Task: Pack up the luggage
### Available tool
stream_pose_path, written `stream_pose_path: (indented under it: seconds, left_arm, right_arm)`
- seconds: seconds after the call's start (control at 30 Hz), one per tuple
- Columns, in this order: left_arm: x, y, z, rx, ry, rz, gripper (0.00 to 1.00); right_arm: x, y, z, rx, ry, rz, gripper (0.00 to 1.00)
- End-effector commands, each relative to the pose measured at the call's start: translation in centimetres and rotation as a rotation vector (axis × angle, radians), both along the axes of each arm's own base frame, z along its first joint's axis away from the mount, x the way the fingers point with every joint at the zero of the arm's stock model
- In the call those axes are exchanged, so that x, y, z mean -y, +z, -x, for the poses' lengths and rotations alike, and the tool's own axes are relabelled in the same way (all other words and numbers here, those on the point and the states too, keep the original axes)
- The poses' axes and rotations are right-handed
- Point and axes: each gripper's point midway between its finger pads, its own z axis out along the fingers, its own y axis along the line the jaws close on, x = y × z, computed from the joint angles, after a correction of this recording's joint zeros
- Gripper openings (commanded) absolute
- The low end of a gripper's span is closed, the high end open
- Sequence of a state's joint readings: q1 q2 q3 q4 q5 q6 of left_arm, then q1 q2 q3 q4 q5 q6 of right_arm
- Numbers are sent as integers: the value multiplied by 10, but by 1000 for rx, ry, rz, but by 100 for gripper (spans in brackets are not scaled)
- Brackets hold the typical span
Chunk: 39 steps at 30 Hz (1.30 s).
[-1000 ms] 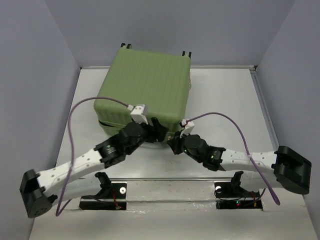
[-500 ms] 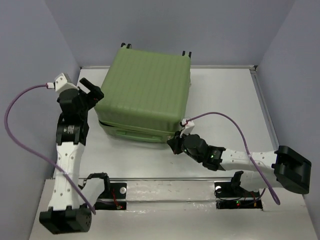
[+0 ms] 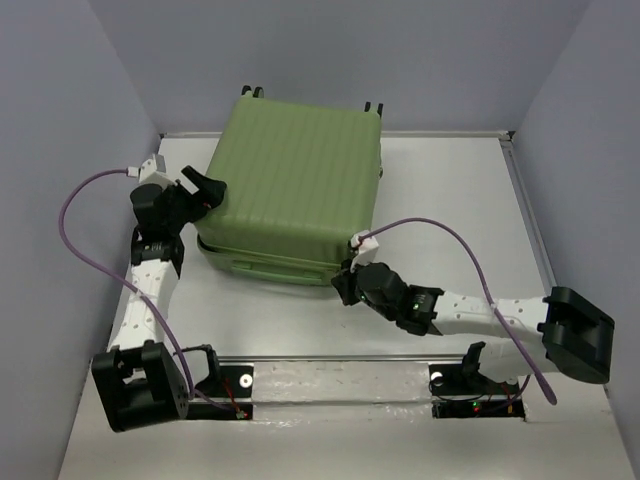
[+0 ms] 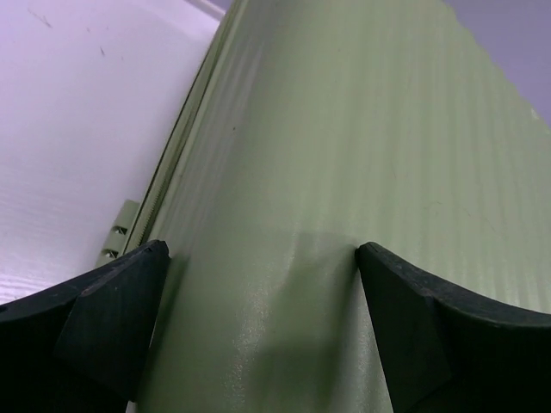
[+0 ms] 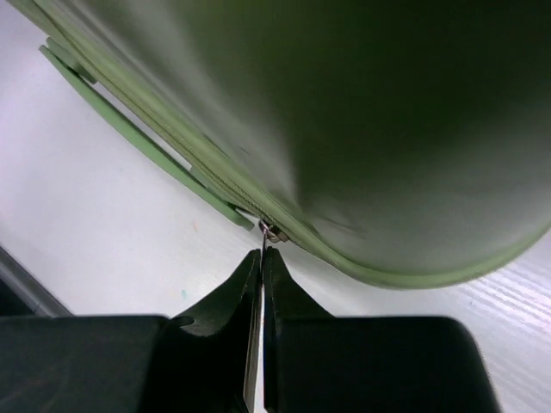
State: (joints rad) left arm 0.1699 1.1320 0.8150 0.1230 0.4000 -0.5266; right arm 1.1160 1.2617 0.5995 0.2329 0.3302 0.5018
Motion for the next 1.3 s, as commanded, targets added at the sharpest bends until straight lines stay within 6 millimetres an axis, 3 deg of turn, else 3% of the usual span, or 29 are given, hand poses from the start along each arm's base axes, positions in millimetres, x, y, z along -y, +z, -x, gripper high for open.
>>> stream_pose_path:
  seconds: [0.0,0.03,0.1,0.13,0.2,0.23,0.27,0.3,0.37,0.4,0.43,0.47,0.63,0.77,0.8,0.87,0.9,0.97,1.0,1.03,1.1,1.17,1.23,1.27]
  left_arm:
    - [90,-29,54,-54,-315,173,99]
    - [93,-32,58,-55,-324,173,99]
    - [95,-36,66,-61,-344,172,99]
    - [96,-37,69,-68,-351,175,99]
    - [102,-34,75,-67,-390,193,99]
    - [103,-28,76,-57,-401,194,99]
    - [103,-24,77,-54,-407,183,99]
    - [96,-3,72,-3,-366,137,99]
    - [81,6,74,-4,-310,48,99]
    - [74,32,75,63,-280,23,99]
    - [70,40,78,60,-265,12,99]
    - [63,70,79,131,-226,-25,99]
    - [41,138,95,245,-86,-80,99]
    - [44,186,112,312,-104,-89,99]
    - [44,180,113,288,-105,-86,99]
    - [34,198,124,317,-43,-123,99]
    - [28,197,126,307,-17,-139,99]
    - [25,182,125,250,-9,-164,99]
    - [24,182,125,250,-8,-169,99]
    - [31,171,123,220,-53,-160,99]
    - [36,159,120,190,-86,-154,99]
    - [32,156,118,184,-73,-181,99]
    - [18,147,113,161,-7,-217,99]
    - [7,141,109,142,45,-246,99]
  right_arm:
    - [-70,42,17,69,187,-38,7]
    - [-96,48,15,77,211,-36,7]
    - [-124,51,21,91,244,-31,7]
    - [-148,54,16,97,245,-37,7]
    - [-173,56,16,107,263,-45,7]
    - [-195,76,21,126,295,-88,7]
    - [-208,63,24,120,319,-66,7]
    - [-217,66,29,129,341,-65,7]
    - [-218,63,31,129,332,-55,7]
    - [-220,71,32,138,338,-89,7]
    - [-219,70,35,139,353,-92,7]
    - [-219,71,36,141,358,-96,7]
    - [-233,85,41,149,407,-140,7]
    - [-258,106,46,192,471,-218,7]
    - [-263,104,47,190,484,-219,7]
    - [-283,103,47,189,506,-262,7]
    - [-289,101,46,184,504,-278,7]
    - [-306,102,41,181,478,-358,7]
    - [-308,91,39,158,461,-351,7]
    - [-313,98,39,162,458,-412,7]
    - [-316,92,38,156,450,-435,7]
    - [-304,93,40,167,447,-438,7]
    - [-261,95,42,194,404,-435,8]
    - [-245,94,43,213,397,-408,28]
